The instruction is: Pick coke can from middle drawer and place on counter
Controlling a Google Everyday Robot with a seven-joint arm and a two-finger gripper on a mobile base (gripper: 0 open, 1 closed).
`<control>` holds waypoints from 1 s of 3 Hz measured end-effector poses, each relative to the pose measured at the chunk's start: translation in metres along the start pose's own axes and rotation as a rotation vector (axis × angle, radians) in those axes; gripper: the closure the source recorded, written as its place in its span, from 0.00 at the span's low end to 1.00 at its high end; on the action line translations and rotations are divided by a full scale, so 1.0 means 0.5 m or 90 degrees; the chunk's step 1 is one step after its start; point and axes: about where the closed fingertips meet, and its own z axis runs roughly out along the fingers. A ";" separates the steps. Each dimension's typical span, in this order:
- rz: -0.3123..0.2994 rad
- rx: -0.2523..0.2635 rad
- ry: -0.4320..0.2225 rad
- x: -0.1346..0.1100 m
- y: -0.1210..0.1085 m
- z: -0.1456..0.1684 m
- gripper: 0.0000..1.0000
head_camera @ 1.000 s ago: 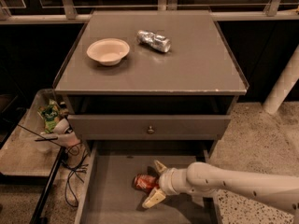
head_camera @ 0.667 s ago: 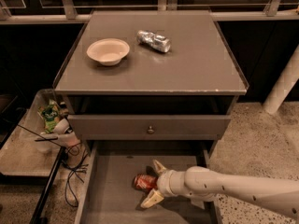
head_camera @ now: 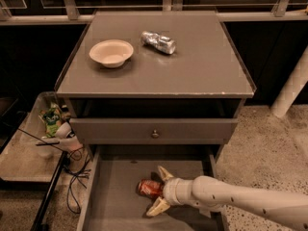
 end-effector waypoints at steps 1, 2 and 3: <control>0.011 -0.041 -0.006 0.011 0.003 0.006 0.00; 0.027 -0.077 -0.005 0.021 0.005 0.012 0.00; 0.027 -0.078 -0.005 0.021 0.005 0.012 0.18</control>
Offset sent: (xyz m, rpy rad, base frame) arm 0.0013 -0.0065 -0.0177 0.0401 0.1754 0.0923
